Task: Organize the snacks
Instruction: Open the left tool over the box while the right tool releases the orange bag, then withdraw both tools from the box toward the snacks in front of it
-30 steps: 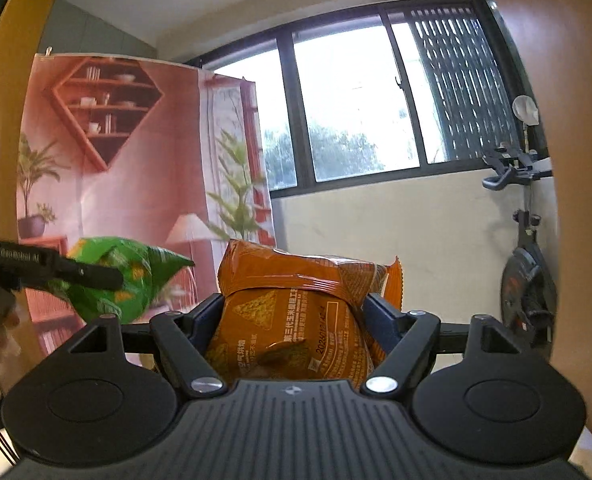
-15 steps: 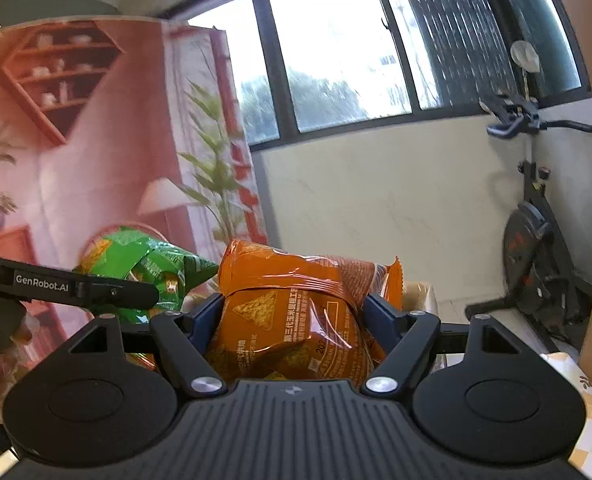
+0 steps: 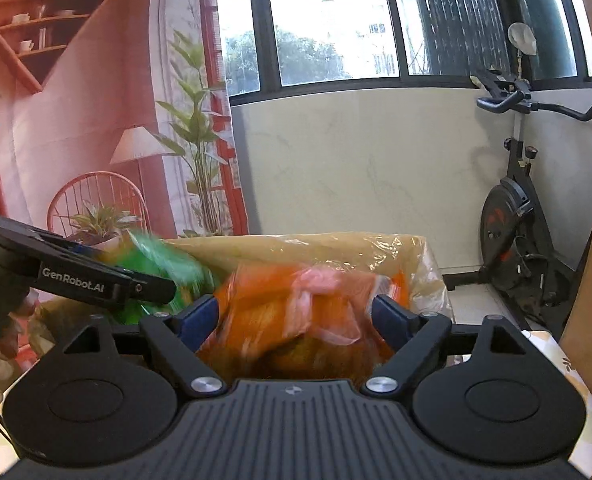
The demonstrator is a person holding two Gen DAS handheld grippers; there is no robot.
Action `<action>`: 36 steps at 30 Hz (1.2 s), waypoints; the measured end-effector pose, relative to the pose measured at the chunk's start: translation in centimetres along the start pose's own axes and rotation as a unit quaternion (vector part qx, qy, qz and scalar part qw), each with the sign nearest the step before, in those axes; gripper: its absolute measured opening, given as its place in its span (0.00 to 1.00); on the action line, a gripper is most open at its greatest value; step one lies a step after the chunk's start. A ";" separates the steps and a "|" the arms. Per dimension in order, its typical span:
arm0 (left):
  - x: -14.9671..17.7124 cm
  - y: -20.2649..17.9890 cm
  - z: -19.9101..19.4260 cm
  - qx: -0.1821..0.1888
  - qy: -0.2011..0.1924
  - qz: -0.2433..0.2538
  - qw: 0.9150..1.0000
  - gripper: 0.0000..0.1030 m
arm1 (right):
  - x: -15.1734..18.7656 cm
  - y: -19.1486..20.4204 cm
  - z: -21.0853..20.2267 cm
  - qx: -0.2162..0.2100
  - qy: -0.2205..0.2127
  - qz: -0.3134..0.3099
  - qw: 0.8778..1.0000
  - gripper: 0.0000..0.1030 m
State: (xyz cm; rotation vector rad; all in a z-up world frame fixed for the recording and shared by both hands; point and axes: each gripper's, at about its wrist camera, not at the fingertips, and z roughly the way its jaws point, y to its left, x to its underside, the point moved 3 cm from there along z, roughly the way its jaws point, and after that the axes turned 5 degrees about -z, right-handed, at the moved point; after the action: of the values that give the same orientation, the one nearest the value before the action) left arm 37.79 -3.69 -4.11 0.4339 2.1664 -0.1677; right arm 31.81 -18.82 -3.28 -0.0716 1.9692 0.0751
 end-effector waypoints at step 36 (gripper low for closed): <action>12.6 4.2 -12.4 0.013 -0.053 -0.139 0.989 0.85 | 6.1 1.0 -12.1 -0.038 -0.068 0.034 0.996 0.90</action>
State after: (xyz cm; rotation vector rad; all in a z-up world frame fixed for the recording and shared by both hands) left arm 23.15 6.76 -6.77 0.1315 2.1134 -0.3664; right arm 18.30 -18.91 -4.15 -0.0478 1.8332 0.1943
